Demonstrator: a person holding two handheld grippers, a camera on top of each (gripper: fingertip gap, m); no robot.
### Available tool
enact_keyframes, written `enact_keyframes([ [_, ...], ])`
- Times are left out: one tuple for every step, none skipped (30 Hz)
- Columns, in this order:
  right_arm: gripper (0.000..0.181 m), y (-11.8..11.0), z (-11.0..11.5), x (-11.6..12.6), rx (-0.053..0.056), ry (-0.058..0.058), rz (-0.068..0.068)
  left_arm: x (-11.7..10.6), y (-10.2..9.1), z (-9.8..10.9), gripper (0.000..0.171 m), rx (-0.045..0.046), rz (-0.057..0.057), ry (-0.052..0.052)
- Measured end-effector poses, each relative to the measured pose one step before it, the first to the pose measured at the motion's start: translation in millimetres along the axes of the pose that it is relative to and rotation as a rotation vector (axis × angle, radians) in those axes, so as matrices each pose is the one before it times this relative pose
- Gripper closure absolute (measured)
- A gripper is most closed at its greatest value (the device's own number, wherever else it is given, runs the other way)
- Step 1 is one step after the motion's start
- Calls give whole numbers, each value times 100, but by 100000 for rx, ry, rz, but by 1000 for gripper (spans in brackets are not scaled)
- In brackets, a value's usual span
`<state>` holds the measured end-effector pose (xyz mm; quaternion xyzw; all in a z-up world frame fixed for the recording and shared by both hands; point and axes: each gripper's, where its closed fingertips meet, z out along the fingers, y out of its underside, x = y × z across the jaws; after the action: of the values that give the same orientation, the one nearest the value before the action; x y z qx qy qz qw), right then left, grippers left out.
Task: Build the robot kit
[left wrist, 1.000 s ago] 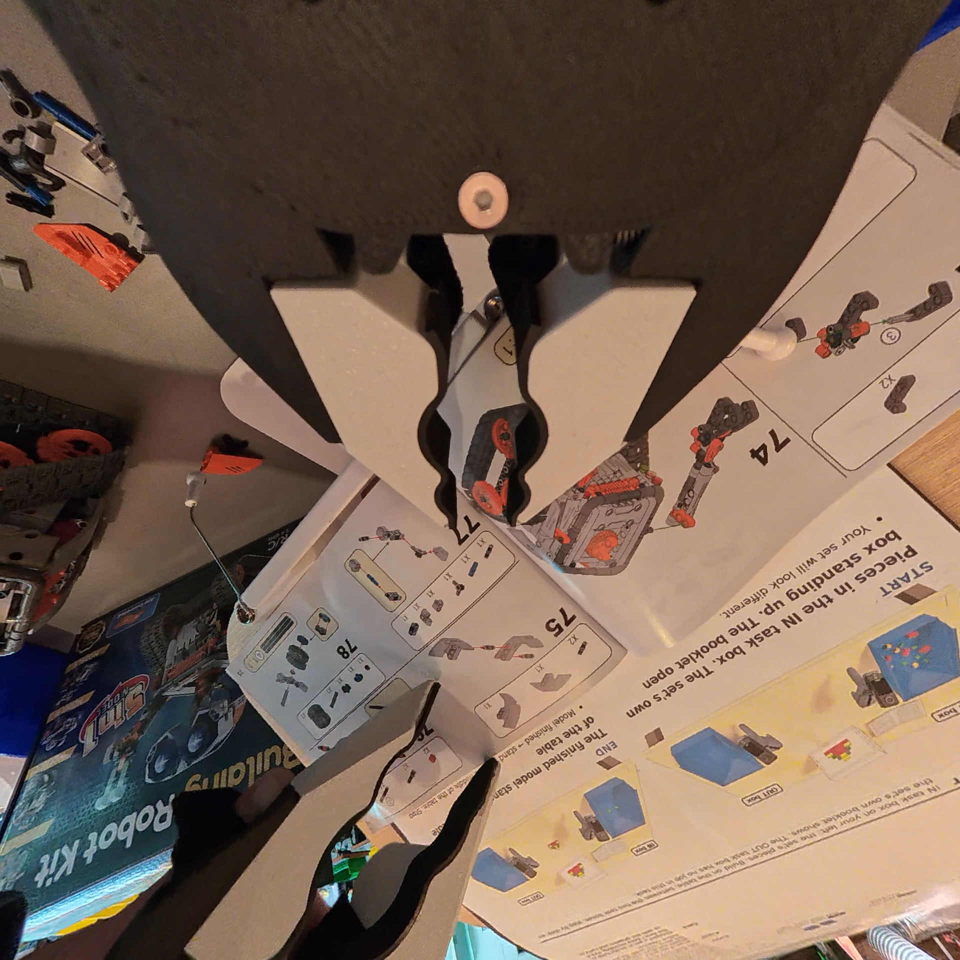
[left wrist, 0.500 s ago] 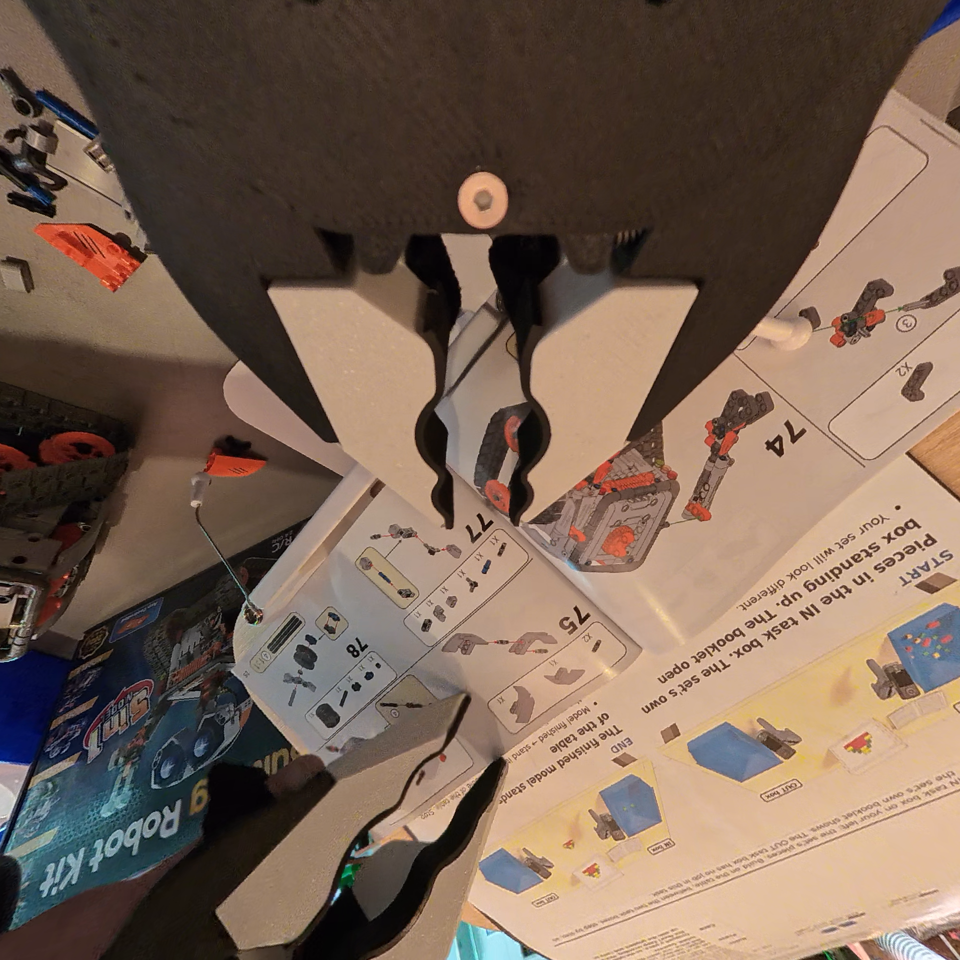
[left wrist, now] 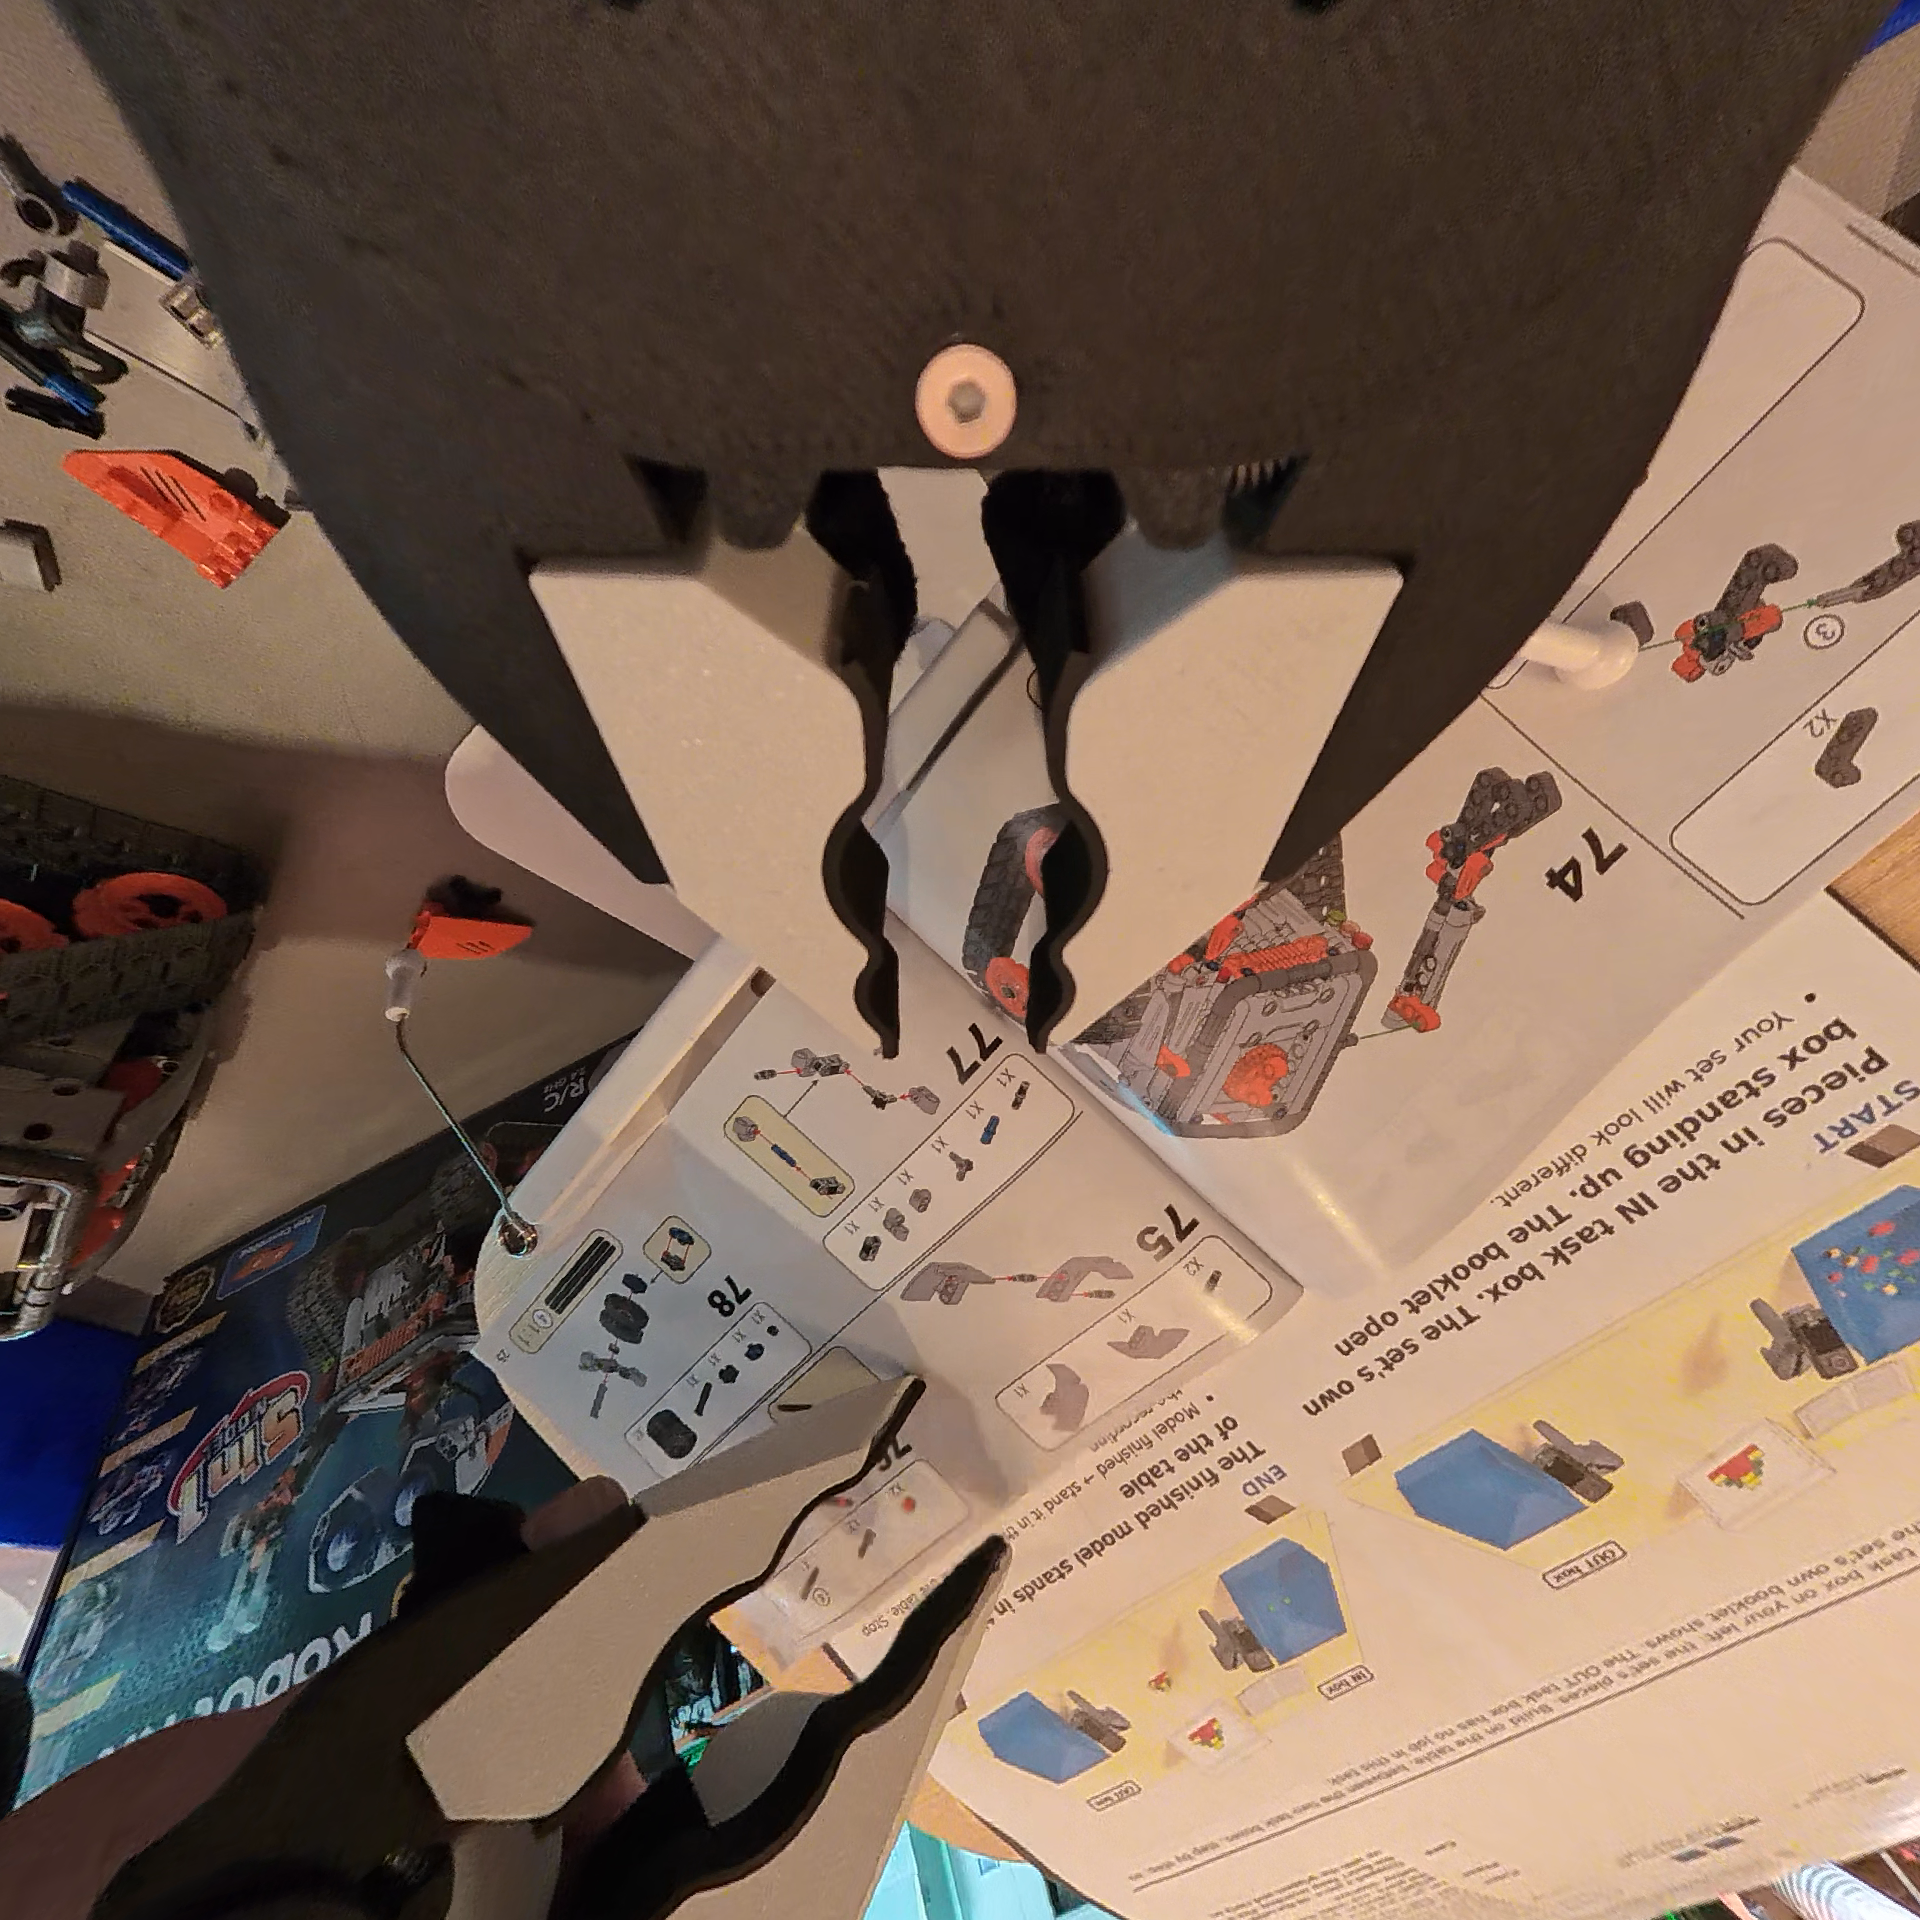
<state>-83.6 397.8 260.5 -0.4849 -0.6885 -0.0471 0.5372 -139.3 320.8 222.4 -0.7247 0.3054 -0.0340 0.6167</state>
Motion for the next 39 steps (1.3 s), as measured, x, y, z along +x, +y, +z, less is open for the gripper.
enact_keyframes([
  [149,33,-15,-82,58,-130,195,6,-6,1,149,-40,178,-76],
  [151,65,22,-139,-153,-878,852,26,-26,-3,149,123,-85,131],
  [151,6,-19,-33,274,-303,308,39,0,9,149,39,-93,151],
  [154,66,-31,-102,-78,-1074,340,2,13,-3,149,-79,191,-62],
  [154,52,15,-1,13,-896,1633,10,-7,-20,150,-4,17,35],
  [147,-15,0,304,704,787,1951,24,-23,-5,150,59,-166,194],
  [145,-3,3,138,818,-361,1958,12,-7,-5,150,55,19,60],
  [145,72,39,-10,239,-1685,2356,3,11,-7,150,-9,89,6],
  [146,71,46,-40,65,-2094,2069,-20,12,7,150,4,7,-69],
  [144,44,38,43,139,-1306,1273,0,8,2,150,-31,-37,72],
  [144,29,24,16,-108,-1352,1117,2,3,-2,150,-22,3,15],
  [145,5,20,-34,-333,-1062,222,-13,10,-16,149,-38,54,-41],
  [146,-8,1,-39,-398,-279,-899,-21,12,-11,150,-29,20,-28],
  [146,-13,-22,1,-528,331,-1280,-28,9,-9,149,-3,19,-73],
  [147,-15,-31,10,-566,461,-1037,-43,8,-20,149,-7,-44,-73],
  [147,-13,-10,-8,-486,401,-574,-31,1,-8,149,40,-147,-4],
  [147,-84,-14,-5,-131,755,-1229,-15,4,-9,149,59,-108,12],
  [149,-110,-5,35,189,1336,-1517,-10,15,6,149,-14,26,10],
  [149,34,72,-27,-448,663,-388,-7,24,10,150,-45,55,-36],
  [149,22,38,3,1,157,454,-8,10,13,149,-40,36,-87],
  [150,-9,2,0,563,-78,814,4,4,26,149,-29,50,-13],
  [150,-1,-5,-2,522,149,292,3,30,14,149,-21,-14,-23],
  [150,8,0,10,314,491,379,-12,-15,15,149,173,6,-107],
  [151,-14,-11,31,360,612,637,14,2,-7,149,-37,-26,-3],
  [157,-28,-36,223,557,2178,50,9,11,-3,150,-107,80,49],
  [160,18,-4,149,250,1645,-606,-5,-9,-13,150,29,22,20],
  [165,26,5,274,146,1816,559,9,-15,-6,150,168,-148,71],
  [171,-11,29,315,369,1407,1282,7,5,-5,150,-10,-132,44],
  [172,62,101,151,-188,476,434,-7,-9,0,149,9,196,-102],
  [179,-37,27,248,34,1741,-969,-1,6,1,149,-103,156,-43],
  [181,-67,-36,185,214,1559,-1391,6,40,0,150,-127,-29,71],
  [181,-56,-84,46,182,432,-396,-6,-44,-28,150,378,-83,34],
  [181,-174,-195,-44,1045,-575,-375,5,-4,3,150,69,-232,241],
  [181,-129,-215,-96,557,-1357,179,7,-17,-3,150,116,-133,121],
  [181,-99,-220,-116,131,-1802,381,-3,-19,-6,150,71,-32,-47],
  [181,-188,-230,-200,225,-2480,458,13,25,30,149,-199,149,-101],
  [181,-60,-135,-371,-727,-3692,1112,3,7,2,149,-29,256,-197],
  [181,63,-4,-560,-1337,-4631,1598,13,-22,19,148,3,-12,-31],
  [181,-38,-43,-270,-533,-2603,1791,36,-37,16,148,142,-101,115],
])
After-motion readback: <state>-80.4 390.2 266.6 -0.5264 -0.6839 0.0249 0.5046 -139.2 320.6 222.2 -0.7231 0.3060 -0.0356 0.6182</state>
